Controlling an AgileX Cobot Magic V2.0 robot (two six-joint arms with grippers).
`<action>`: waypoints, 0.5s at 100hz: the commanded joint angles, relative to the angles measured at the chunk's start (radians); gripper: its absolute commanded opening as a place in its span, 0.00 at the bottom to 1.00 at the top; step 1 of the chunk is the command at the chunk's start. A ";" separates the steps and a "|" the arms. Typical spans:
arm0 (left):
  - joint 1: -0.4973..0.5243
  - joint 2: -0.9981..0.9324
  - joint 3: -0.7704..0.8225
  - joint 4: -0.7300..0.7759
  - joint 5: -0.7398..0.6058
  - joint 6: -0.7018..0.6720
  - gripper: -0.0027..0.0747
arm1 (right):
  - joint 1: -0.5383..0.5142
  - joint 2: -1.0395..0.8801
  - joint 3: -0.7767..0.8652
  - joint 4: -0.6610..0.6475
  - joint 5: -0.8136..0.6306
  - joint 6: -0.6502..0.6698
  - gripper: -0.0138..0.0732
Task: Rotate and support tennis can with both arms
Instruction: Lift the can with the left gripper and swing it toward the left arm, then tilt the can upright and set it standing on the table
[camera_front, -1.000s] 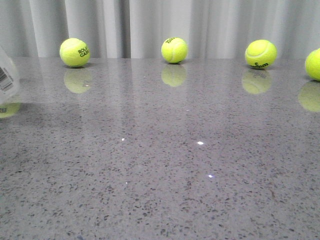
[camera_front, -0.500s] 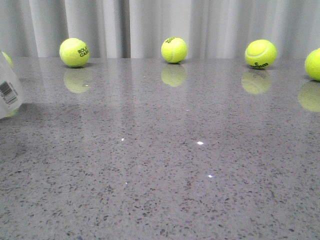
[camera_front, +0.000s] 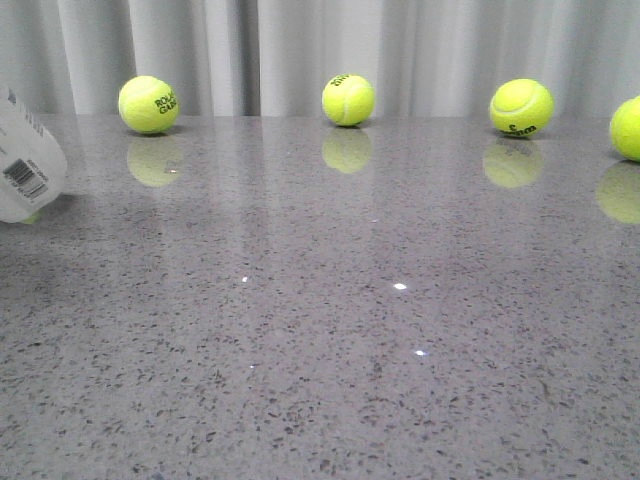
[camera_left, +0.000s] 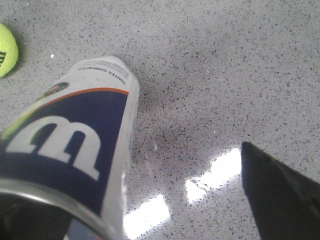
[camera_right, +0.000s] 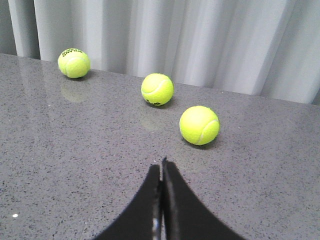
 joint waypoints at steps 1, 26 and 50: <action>0.003 -0.004 -0.048 -0.016 -0.059 -0.012 0.86 | -0.003 0.003 -0.026 -0.006 -0.087 0.001 0.08; 0.003 0.109 -0.178 -0.029 -0.039 -0.008 0.86 | -0.003 0.003 -0.026 -0.006 -0.087 0.001 0.08; 0.003 0.204 -0.267 -0.022 -0.040 -0.002 0.86 | -0.003 0.003 -0.026 -0.006 -0.087 0.001 0.08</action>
